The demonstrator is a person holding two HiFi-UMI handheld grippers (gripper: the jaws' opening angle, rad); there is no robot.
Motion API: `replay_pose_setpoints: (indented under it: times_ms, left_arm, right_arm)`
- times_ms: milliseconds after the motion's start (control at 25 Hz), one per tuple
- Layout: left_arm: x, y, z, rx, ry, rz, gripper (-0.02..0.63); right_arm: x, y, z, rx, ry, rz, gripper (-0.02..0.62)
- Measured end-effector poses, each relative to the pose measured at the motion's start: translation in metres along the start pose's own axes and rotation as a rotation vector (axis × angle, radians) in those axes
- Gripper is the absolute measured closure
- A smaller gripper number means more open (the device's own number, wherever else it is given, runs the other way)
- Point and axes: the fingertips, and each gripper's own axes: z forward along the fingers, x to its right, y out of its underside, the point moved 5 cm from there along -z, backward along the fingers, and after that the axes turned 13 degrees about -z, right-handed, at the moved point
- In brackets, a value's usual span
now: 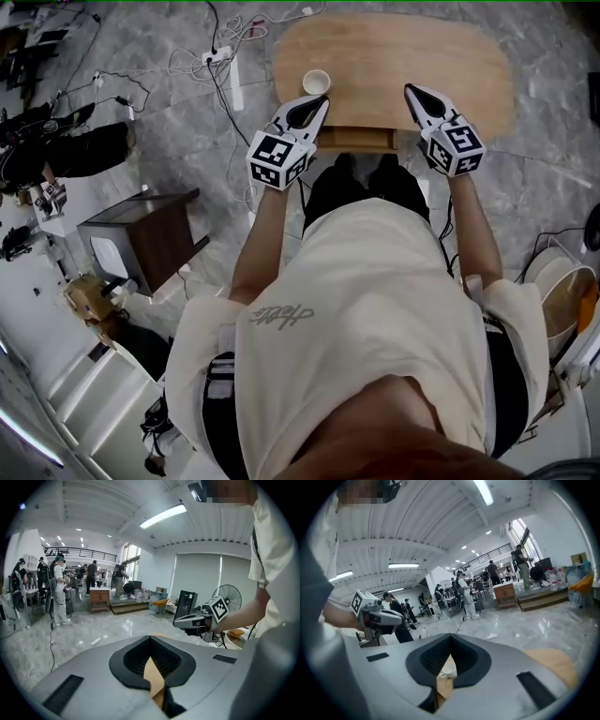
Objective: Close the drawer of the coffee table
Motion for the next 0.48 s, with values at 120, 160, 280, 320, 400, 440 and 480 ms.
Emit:
replay_pose_setpoints:
  times_ms: [120, 160, 280, 320, 400, 440, 480]
  left_arm:
    - [-0.012, 0.016, -0.002, -0.005, -0.047, -0.024, 0.603]
    - [-0.016, 0.026, -0.004, -0.010, -0.060, -0.038, 0.603]
    - [-0.023, 0.059, -0.006, -0.042, -0.086, -0.082, 0.603]
    - [-0.026, 0.071, -0.004, -0.063, -0.088, -0.096, 0.603]
    - [-0.032, 0.095, 0.005, -0.115, -0.081, -0.126, 0.603]
    - [-0.035, 0.108, 0.011, -0.138, -0.075, -0.141, 0.603]
    - [-0.038, 0.119, 0.017, -0.159, -0.068, -0.153, 0.603]
  right_arm:
    - [-0.005, 0.027, 0.008, -0.034, -0.028, -0.001, 0.600]
    - [-0.008, 0.037, 0.009, -0.036, -0.032, 0.010, 0.600]
    - [-0.018, 0.063, 0.004, -0.049, -0.025, 0.042, 0.600]
    - [-0.021, 0.071, 0.001, -0.064, -0.020, 0.055, 0.600]
    - [-0.025, 0.091, -0.005, -0.107, -0.010, 0.082, 0.600]
    - [-0.027, 0.101, -0.008, -0.128, -0.003, 0.098, 0.600]
    - [-0.027, 0.111, -0.011, -0.142, 0.009, 0.117, 0.600]
